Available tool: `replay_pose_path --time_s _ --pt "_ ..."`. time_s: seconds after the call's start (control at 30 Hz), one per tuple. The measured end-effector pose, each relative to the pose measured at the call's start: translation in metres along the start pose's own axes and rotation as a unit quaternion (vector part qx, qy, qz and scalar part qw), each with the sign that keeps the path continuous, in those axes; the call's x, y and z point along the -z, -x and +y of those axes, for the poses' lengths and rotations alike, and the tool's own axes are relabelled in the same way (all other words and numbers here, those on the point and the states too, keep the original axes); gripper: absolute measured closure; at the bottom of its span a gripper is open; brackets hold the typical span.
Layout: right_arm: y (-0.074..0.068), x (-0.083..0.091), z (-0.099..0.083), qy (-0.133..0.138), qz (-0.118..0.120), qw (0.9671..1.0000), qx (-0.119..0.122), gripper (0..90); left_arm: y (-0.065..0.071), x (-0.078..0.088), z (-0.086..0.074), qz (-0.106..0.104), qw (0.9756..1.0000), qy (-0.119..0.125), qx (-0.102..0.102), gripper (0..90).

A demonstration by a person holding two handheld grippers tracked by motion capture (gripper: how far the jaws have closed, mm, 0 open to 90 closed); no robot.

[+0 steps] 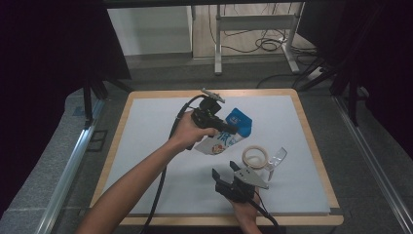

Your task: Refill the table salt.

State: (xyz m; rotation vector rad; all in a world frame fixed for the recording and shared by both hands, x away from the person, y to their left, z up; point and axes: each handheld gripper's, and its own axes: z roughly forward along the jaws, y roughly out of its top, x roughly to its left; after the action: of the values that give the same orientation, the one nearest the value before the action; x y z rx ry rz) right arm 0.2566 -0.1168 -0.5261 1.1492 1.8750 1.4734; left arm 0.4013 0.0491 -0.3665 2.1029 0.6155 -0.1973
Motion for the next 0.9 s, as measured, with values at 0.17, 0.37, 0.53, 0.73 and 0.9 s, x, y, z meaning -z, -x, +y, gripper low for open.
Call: replay_pose_path --time_s 0.17,0.37,0.53,0.73,0.9 --pt "0.003 0.014 -0.001 0.003 0.007 1.0 0.006 29.5 -0.01 0.016 -0.012 0.006 0.9996 0.026 0.013 90.0" --pt "0.017 0.032 -0.003 0.009 -0.006 0.9999 0.01 29.5 -0.027 0.031 -0.028 0.027 0.9976 0.058 0.026 90.0" --pt "0.023 0.037 -0.003 0.011 -0.01 0.9998 0.011 29.5 -0.048 0.04 -0.042 0.046 0.9948 0.081 0.042 90.0" --pt "0.021 0.036 -0.002 0.007 -0.002 0.9999 0.008 29.5 -0.08 0.049 -0.061 0.075 0.9891 0.104 0.072 90.0" --pt "0.018 0.033 -0.002 0.004 0.006 0.9998 0.016 29.5 -0.102 0.055 -0.075 0.092 0.9845 0.118 0.092 90.0"
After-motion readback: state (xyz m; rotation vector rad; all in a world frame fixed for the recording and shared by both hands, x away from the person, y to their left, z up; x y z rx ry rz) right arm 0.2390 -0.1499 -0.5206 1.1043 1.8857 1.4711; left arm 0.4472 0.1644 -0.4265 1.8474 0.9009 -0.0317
